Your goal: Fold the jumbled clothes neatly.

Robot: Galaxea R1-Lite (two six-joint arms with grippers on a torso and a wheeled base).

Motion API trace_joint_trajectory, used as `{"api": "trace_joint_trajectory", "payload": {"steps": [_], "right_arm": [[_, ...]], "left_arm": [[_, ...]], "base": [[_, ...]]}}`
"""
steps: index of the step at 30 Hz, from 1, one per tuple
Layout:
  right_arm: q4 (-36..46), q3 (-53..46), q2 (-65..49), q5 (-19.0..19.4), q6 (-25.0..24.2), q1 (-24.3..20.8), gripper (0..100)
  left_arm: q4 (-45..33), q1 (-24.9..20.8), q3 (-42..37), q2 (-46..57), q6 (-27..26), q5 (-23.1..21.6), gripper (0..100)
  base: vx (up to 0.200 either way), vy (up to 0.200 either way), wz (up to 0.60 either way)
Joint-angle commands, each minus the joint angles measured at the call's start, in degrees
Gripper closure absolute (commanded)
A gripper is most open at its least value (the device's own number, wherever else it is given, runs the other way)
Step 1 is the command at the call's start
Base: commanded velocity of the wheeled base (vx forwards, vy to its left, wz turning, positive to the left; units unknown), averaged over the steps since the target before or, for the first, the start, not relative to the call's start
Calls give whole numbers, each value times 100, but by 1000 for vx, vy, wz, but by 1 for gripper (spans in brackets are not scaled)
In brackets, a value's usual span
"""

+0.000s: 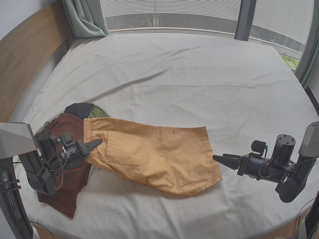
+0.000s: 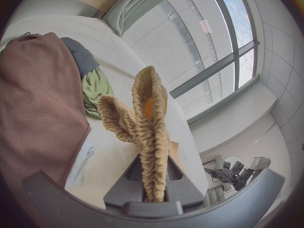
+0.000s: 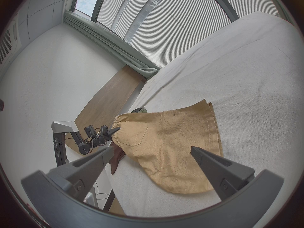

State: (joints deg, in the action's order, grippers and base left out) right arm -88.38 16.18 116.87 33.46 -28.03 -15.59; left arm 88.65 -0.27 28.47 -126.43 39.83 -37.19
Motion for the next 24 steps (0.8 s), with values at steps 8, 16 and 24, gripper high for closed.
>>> {"api": "trace_joint_trajectory", "payload": {"steps": [8, 16, 24], "right_arm": [[-4, -62, -6, 2, 96, -23, 0], [-4, -80, -68, 2, 113, -14, 0], [-12, -71, -103, 2, 113, -23, 0]], "left_arm": [[3, -553, -69, 382, -10, 151, 100], [3, -861, -52, 382, -28, 423, 100], [-6, -1010, 10, 452, -1, 441, 100]], "base": [[0, 0, 0], [0, 0, 0], [0, 0, 0]]}}
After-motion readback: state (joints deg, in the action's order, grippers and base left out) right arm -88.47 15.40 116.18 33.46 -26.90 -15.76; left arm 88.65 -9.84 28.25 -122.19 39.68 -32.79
